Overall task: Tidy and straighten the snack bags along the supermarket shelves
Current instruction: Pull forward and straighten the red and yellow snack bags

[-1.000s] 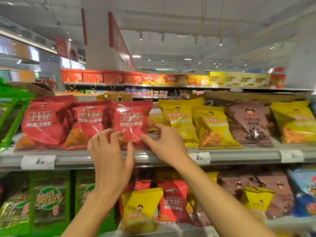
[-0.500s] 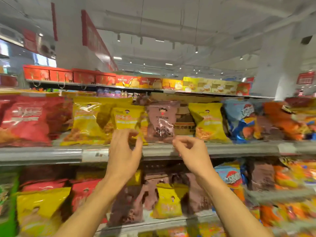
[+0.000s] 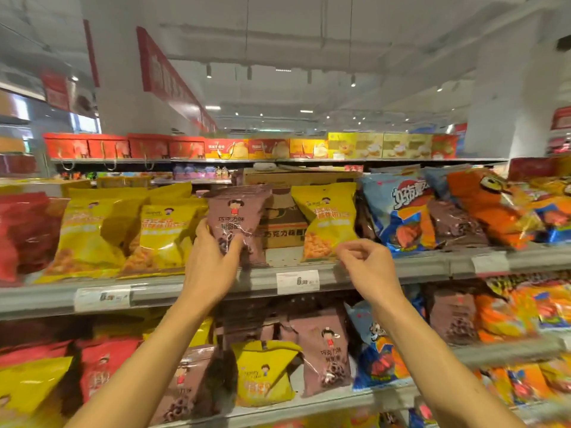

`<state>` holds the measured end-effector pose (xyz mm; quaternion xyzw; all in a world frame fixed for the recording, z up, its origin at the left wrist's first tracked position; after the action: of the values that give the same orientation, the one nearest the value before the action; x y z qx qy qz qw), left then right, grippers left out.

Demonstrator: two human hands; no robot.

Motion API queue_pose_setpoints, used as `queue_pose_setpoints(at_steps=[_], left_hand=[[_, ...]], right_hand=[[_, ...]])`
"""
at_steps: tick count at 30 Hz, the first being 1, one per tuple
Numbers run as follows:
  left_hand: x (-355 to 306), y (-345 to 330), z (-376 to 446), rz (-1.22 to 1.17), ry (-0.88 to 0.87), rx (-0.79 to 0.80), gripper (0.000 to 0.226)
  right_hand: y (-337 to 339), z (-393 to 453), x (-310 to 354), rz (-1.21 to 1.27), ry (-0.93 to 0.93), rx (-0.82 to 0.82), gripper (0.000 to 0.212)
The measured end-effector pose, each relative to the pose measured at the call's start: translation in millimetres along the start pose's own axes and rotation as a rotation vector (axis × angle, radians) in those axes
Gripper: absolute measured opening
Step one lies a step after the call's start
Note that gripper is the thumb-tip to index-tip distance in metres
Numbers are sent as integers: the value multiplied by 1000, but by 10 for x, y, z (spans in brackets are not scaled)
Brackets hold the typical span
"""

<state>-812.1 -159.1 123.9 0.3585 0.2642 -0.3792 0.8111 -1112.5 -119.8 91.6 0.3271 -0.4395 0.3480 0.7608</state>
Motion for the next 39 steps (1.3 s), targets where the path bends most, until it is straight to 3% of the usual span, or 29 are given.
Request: queue_pose_setpoints(at_steps=[3, 6, 9, 13, 15, 18, 23, 27, 30, 33, 37, 39], left_hand=[[75, -63, 177, 30, 63, 79, 72], [183, -138, 341, 5, 135, 203, 73], [274, -227, 434, 19, 158, 344, 58], [292, -255, 493, -25, 169, 365, 34], [283, -265, 490, -68, 183, 348, 31], [251, -271, 465, -73, 159, 295, 37], [163, -246, 438, -170, 98, 163, 50], [73, -281, 393, -252, 95, 92, 72], [-140, -427, 346, -218, 37, 115, 62], [-398, -724, 314, -221, -31, 185, 48], [-573, -1227, 300, -193, 19, 298, 79], [-670, -1442, 292, -137, 20, 321, 82]], right_hand=[[76, 134, 96, -80, 40, -54, 28], [95, 319, 171, -192, 62, -101, 58], [18, 504, 116, -268, 24, -40, 82], [-43, 770, -32, -352, -78, 114, 103], [-116, 867, -68, -381, -110, 223, 97], [-286, 927, -57, -311, -97, 375, 60], [-338, 988, -86, -285, 6, 306, 40], [-241, 879, 61, -274, 185, 192, 57], [62, 803, 125, -285, 275, 44, 68], [442, 801, 34, -284, 280, -29, 67], [817, 785, -159, -164, 242, 21, 54], [968, 762, -227, -76, 222, 20, 44]])
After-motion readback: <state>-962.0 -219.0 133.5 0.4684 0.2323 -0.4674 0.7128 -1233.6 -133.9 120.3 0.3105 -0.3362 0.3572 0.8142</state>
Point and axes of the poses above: each hand's wrist, its own z-axis towards the middle knuckle, its own y-axis out of the back of the hand, x = y × z, the point moved 9 cm from there along z, towards the middle knuckle
